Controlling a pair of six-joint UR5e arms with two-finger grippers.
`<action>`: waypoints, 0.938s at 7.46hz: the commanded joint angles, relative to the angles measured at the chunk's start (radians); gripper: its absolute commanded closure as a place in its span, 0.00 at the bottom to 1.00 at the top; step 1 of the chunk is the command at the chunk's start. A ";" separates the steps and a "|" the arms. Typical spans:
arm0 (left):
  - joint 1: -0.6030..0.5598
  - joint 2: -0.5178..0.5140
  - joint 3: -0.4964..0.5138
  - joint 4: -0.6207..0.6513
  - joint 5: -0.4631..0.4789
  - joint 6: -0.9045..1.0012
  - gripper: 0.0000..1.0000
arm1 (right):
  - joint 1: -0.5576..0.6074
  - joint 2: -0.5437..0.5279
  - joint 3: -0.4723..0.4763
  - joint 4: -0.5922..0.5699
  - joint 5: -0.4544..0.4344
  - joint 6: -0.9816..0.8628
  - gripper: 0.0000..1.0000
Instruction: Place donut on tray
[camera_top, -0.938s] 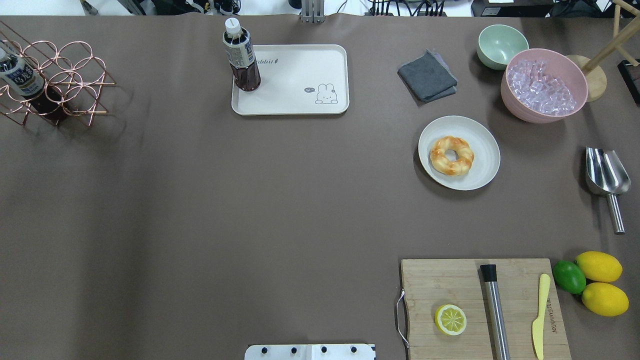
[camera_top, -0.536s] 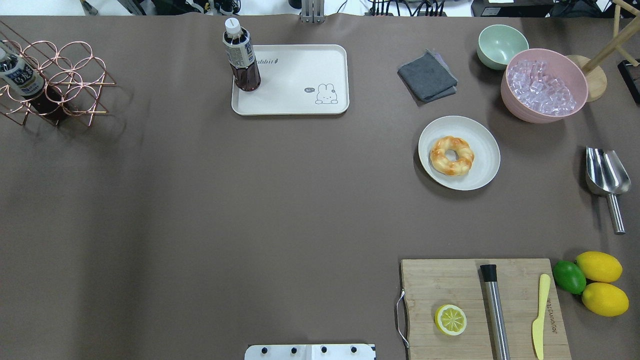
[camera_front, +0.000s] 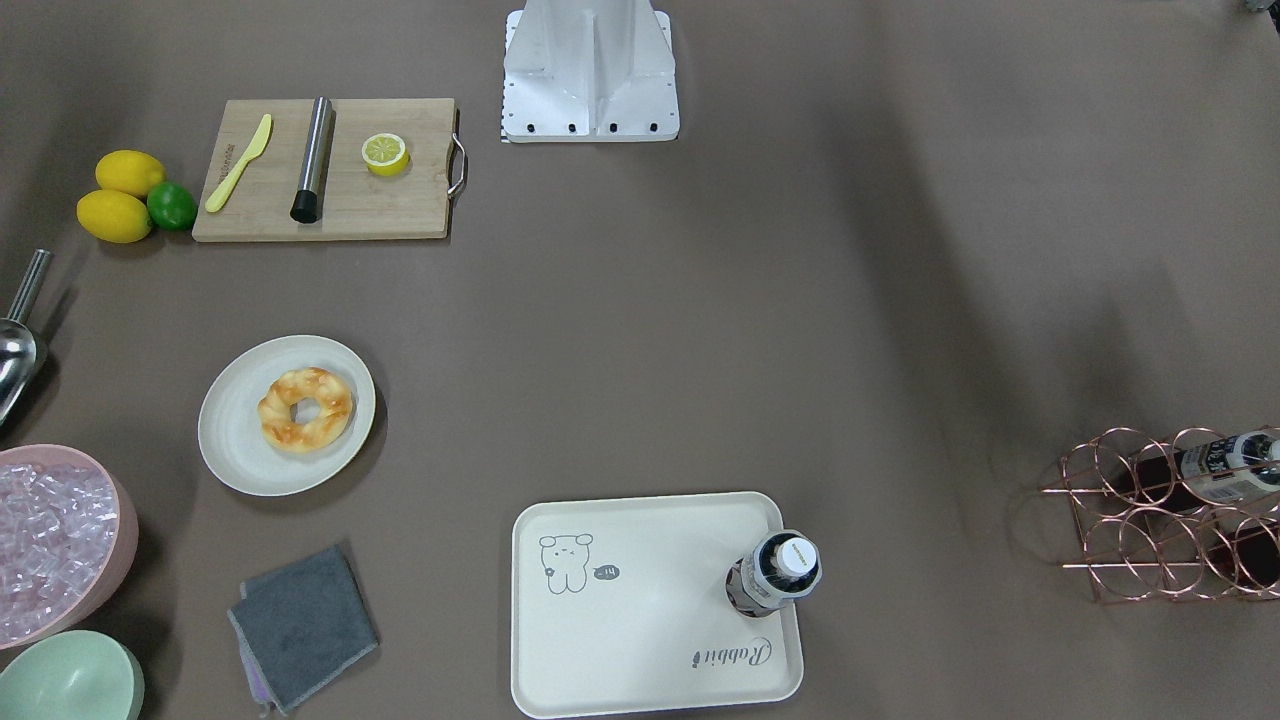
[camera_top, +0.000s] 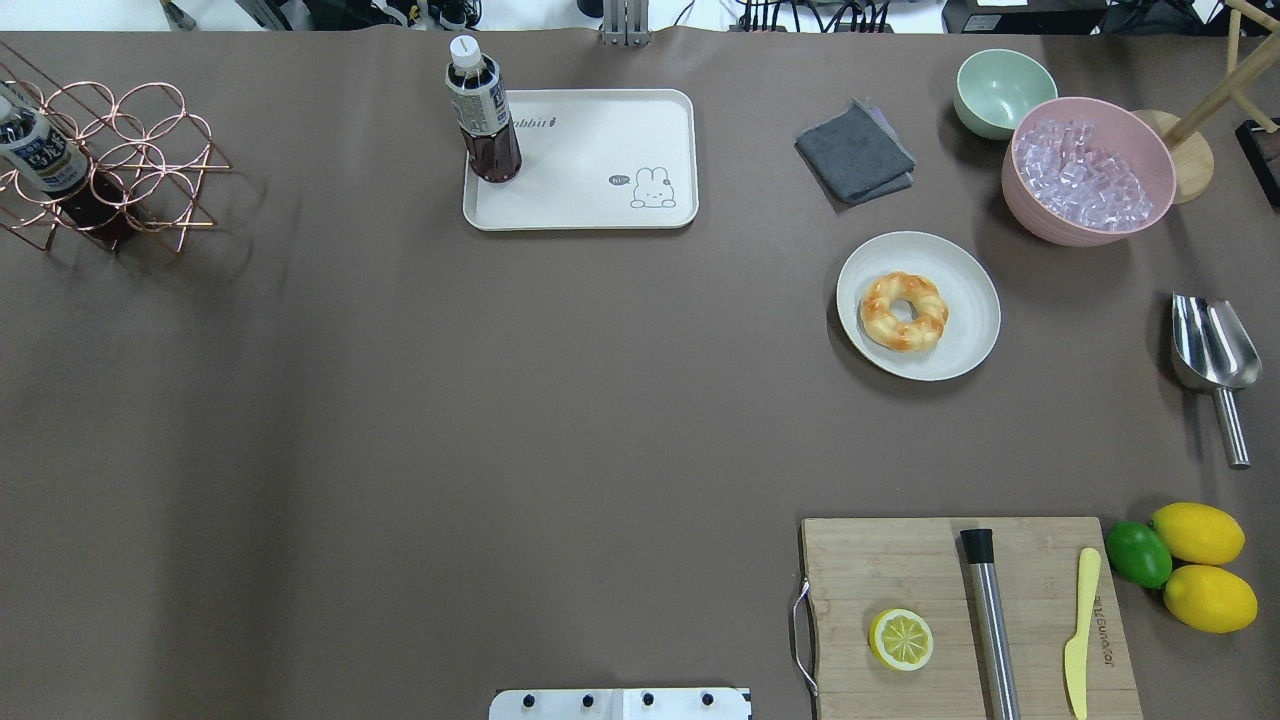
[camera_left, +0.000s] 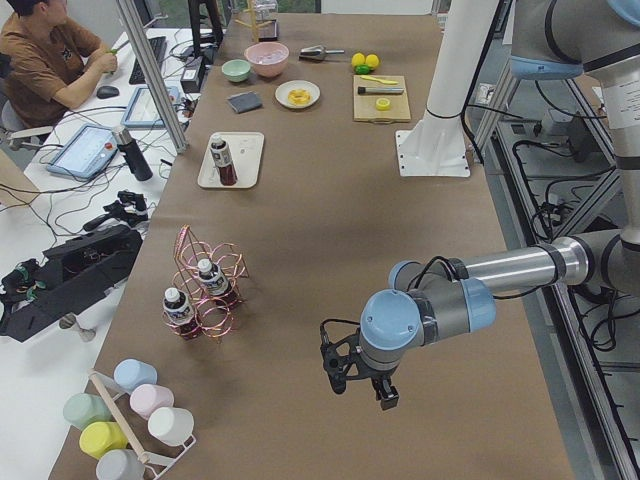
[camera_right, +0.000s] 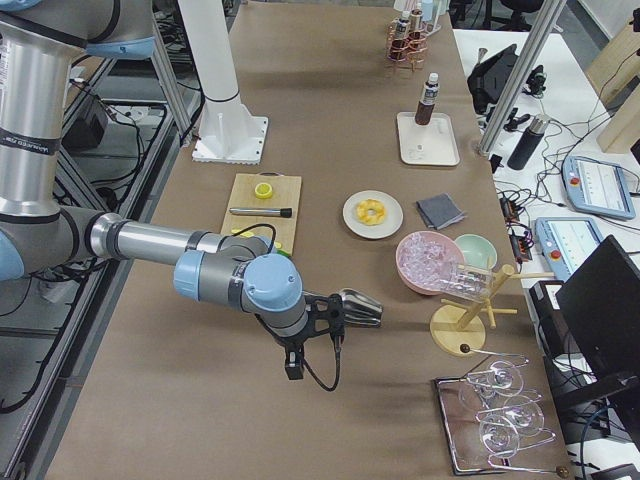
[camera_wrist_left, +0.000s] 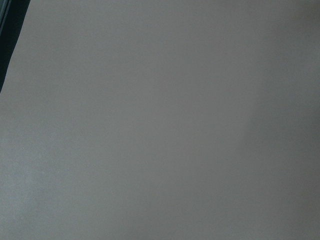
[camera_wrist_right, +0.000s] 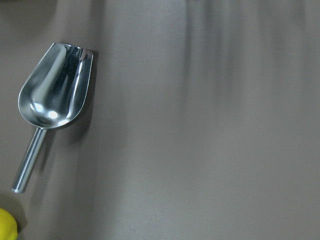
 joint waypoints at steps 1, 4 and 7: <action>0.002 0.002 0.001 0.000 0.003 0.000 0.02 | -0.007 0.001 0.009 0.000 0.002 0.008 0.00; 0.010 -0.001 0.018 0.000 0.001 0.000 0.02 | -0.043 0.016 0.010 0.002 -0.002 0.014 0.00; 0.013 0.005 0.023 0.000 -0.002 0.000 0.02 | -0.238 0.116 0.007 0.061 0.049 0.273 0.00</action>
